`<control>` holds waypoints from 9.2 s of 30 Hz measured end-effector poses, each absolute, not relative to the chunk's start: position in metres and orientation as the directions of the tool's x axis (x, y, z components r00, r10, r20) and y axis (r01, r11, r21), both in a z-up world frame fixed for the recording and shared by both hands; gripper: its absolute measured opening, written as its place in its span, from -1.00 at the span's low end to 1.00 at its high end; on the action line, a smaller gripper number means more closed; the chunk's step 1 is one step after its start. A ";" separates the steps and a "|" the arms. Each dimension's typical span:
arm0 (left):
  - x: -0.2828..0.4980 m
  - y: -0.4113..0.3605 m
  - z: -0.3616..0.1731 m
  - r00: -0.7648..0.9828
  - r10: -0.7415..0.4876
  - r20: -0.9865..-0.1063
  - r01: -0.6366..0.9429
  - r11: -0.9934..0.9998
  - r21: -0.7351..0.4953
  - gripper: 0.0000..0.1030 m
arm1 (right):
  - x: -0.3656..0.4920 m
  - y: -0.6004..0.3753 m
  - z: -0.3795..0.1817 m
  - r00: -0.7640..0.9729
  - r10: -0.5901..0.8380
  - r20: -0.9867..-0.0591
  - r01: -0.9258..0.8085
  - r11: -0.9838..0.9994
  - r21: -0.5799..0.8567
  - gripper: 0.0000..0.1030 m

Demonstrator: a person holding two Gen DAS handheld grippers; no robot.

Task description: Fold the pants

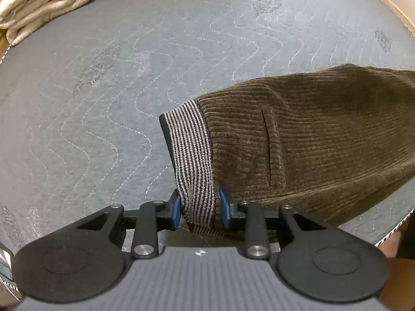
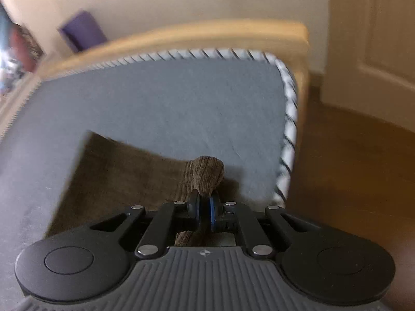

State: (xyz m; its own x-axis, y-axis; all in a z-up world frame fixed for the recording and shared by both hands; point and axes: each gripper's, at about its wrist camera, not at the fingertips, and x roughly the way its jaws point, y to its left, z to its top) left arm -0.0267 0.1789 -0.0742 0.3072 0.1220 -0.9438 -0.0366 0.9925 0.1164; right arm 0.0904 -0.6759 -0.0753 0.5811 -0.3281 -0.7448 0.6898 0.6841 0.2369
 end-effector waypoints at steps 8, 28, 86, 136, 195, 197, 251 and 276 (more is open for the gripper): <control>-0.025 0.171 -0.094 0.245 0.171 -0.954 0.048 0.981 0.188 -0.09 | 0.096 -0.671 -0.093 0.415 -0.339 -0.845 0.750 0.652 0.107 -0.40; -0.034 0.087 -0.144 0.176 0.138 -0.975 0.395 0.897 0.198 0.24 | 0.133 -0.567 -0.114 0.446 0.055 -0.893 0.200 0.967 0.159 -0.19; 0.001 0.047 -0.131 0.194 -0.115 -0.974 0.328 0.944 -0.046 -0.38 | 0.091 -0.604 -0.084 0.594 0.140 -0.792 0.385 0.815 0.433 -0.32; -0.017 0.048 -0.042 0.555 -0.073 -0.829 0.041 0.997 -0.060 0.33 | 0.078 -0.612 -0.024 0.759 -0.296 -0.580 0.545 0.775 0.319 -0.66; 0.002 0.128 -0.035 0.576 -0.011 -0.817 -0.179 0.974 -0.140 0.40 | 0.107 -0.119 0.025 0.668 0.435 -0.604 -0.385 0.896 0.219 -0.20; 0.003 0.122 -0.038 0.589 -0.016 -0.808 -0.157 0.978 -0.134 0.40 | 0.090 -0.146 0.027 0.673 0.456 -0.583 -0.379 0.889 0.258 0.21; 0.027 0.011 -0.116 0.652 -0.039 -0.757 0.127 0.990 0.059 -0.42 | 0.028 -0.355 -0.087 0.628 0.031 -0.778 0.122 0.983 0.137 -0.39; -0.019 0.067 -0.056 0.701 -0.310 -0.642 0.061 0.923 -0.379 0.71 | -0.059 -0.207 0.015 0.860 0.167 -0.482 -0.255 0.959 -0.122 -0.54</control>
